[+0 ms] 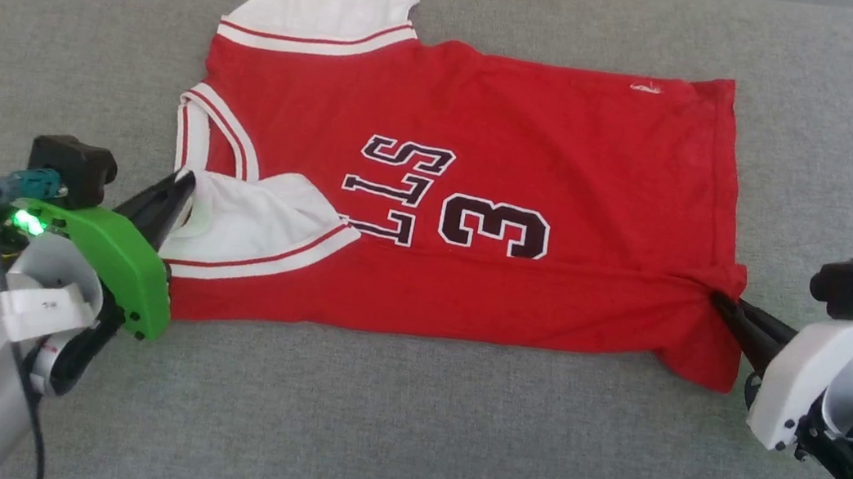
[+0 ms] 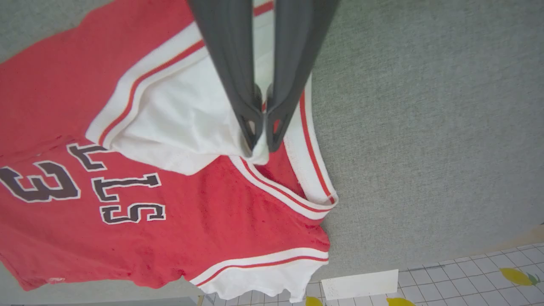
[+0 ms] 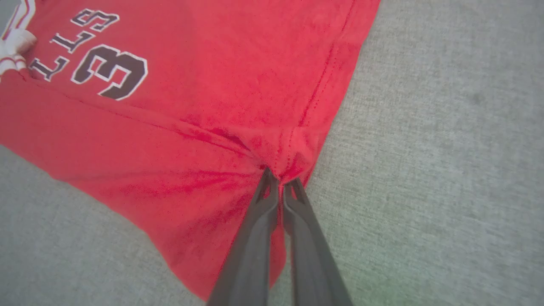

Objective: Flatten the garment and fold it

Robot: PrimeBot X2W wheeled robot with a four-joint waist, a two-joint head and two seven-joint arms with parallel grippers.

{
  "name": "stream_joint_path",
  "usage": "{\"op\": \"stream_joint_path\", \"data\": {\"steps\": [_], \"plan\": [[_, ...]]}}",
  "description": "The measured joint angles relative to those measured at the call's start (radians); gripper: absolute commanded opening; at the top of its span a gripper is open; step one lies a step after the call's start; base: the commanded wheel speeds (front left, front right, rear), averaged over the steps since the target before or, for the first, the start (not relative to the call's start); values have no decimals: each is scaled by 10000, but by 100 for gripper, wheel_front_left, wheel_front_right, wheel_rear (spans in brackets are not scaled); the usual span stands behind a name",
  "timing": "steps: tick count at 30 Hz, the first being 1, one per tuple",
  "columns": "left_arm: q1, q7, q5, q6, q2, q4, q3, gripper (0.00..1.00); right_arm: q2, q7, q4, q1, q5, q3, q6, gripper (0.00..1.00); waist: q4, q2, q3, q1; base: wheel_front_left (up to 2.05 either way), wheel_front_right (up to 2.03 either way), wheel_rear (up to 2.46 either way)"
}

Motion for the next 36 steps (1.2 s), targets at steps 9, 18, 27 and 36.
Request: {"op": "stream_joint_path", "data": {"steps": [9, 18, 27, 36], "plan": [[-143, -403, -224, 56, -995, 1336, 40, 100, 267, -77, 629, -195, -119, 178, 0, 100, 111, 0, -230, 0, 0, 0, 0], [548, -658, -871, 579, -1292, 917, 349, 100, 972, 1057, 571, 303, -1547, -1131, 0, 100, 237, 0, -962, 0, 0, 0, 0], [1813, 399, -849, 2874, -771, -911, 209, 100, 3444, 3708, -1193, 2173, -4113, -4301, 0, 100, 335, 0, -1386, -1, 0, 0, 0], [2173, 1561, -744, 4192, -182, -1427, -71, 100, 4878, 4880, -3505, 3182, -5129, -5271, 0, 100, 195, 0, -1067, -1, 0, 0, 0]]}}
